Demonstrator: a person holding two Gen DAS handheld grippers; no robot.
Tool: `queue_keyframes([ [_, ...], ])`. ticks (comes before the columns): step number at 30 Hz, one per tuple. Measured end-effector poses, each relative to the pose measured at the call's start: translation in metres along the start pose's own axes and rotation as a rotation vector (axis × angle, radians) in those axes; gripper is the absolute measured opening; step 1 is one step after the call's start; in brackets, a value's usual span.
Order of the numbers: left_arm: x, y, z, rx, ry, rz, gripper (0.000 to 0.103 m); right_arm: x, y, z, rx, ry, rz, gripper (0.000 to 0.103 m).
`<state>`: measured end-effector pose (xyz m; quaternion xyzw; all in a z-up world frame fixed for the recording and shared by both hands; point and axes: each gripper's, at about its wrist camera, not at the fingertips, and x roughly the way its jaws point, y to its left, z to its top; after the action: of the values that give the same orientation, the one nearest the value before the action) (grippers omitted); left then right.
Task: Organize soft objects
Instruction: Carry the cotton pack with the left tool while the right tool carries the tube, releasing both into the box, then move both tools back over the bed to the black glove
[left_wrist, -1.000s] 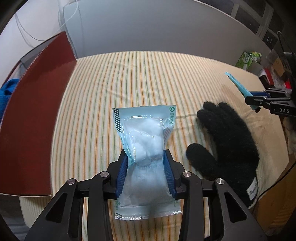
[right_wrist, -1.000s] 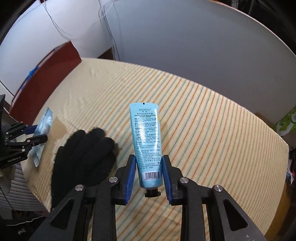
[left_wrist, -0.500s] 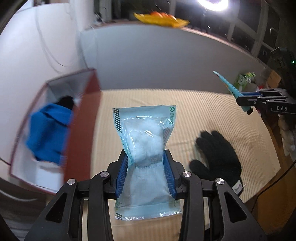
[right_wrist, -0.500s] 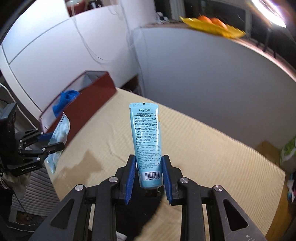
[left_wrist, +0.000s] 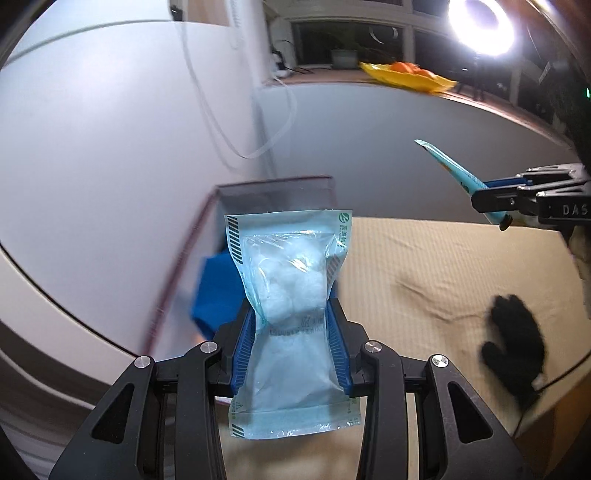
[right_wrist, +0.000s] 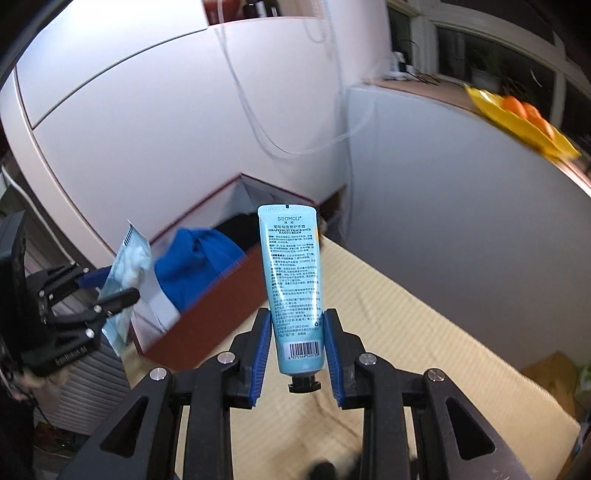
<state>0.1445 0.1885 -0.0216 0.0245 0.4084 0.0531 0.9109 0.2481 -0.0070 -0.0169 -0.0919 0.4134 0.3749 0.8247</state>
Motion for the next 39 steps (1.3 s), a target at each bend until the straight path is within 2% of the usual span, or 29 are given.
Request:
queue_keyframes([
  [4,0.015,0.009,0.004,-0.019,0.015,0.016,0.036,0.028,0.027,0.028,0.003,-0.003,0.016,0.025],
  [8,0.025,0.014,0.006,-0.036,0.027,-0.001,0.036,0.060,0.046,0.044,0.010,0.014,0.024,0.025],
  [19,0.042,0.024,0.003,-0.066,0.059,-0.022,0.037,0.118,0.058,0.076,0.048,0.040,0.022,0.026],
  [21,0.045,0.026,0.004,-0.076,0.063,-0.020,0.041,0.125,0.060,0.079,0.053,0.045,0.028,0.026],
  [24,0.045,0.029,0.003,-0.080,0.063,-0.020,0.046,0.130,0.061,0.084,0.051,0.040,0.022,0.027],
  [26,0.044,0.028,0.003,-0.077,0.060,-0.018,0.049,0.129,0.061,0.088,0.045,0.034,0.018,0.036],
  [27,0.044,0.029,0.003,-0.076,0.059,-0.018,0.055,0.127,0.061,0.089,0.044,0.025,0.011,0.039],
  [29,0.043,0.030,0.003,-0.087,0.052,-0.017,0.061,0.123,0.061,0.090,0.042,0.014,0.008,0.042],
  [39,0.028,0.031,-0.004,-0.103,0.023,-0.015,0.062,0.090,0.054,0.074,0.021,-0.017,0.001,0.044],
])
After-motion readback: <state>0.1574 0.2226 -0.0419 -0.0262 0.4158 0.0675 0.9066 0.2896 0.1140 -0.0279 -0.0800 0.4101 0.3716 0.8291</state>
